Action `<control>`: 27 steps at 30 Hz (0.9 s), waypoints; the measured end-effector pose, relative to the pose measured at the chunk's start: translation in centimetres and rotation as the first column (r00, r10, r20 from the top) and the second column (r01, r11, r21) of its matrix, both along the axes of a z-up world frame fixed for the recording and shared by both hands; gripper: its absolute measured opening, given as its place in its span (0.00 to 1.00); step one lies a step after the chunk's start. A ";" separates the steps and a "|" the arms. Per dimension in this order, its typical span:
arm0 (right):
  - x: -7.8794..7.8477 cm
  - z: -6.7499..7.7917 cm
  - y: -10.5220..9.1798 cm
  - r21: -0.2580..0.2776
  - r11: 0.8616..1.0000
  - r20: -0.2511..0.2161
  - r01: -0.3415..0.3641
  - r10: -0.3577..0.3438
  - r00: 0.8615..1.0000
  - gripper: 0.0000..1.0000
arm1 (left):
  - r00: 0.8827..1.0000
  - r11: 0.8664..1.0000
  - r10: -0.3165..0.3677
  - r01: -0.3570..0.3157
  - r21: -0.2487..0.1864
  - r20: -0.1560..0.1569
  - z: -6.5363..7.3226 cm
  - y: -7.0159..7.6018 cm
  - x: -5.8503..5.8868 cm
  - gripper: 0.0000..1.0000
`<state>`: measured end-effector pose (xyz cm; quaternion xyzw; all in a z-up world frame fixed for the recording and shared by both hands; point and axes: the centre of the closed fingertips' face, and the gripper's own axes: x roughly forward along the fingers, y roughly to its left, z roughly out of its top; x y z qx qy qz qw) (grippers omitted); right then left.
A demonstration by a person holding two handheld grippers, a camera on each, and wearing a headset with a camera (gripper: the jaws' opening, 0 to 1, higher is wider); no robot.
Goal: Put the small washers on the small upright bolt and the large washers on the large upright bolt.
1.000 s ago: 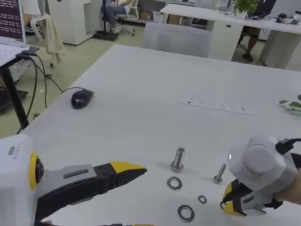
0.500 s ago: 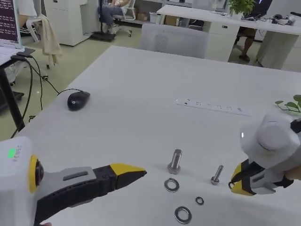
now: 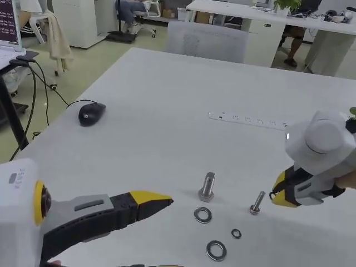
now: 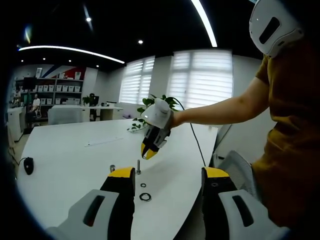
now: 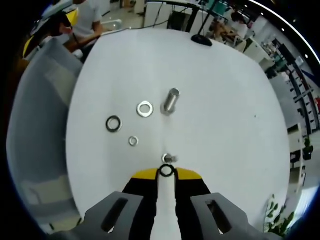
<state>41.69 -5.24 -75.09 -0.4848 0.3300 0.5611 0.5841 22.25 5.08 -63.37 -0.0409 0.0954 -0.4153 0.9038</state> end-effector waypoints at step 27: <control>1.1 -1.2 1.1 -0.033 0.999 -0.023 -0.037 0.036 0.999 0.12 | 0.999 0.999 0.045 -0.045 -0.015 -0.020 -0.5 0.5 0.5 0.52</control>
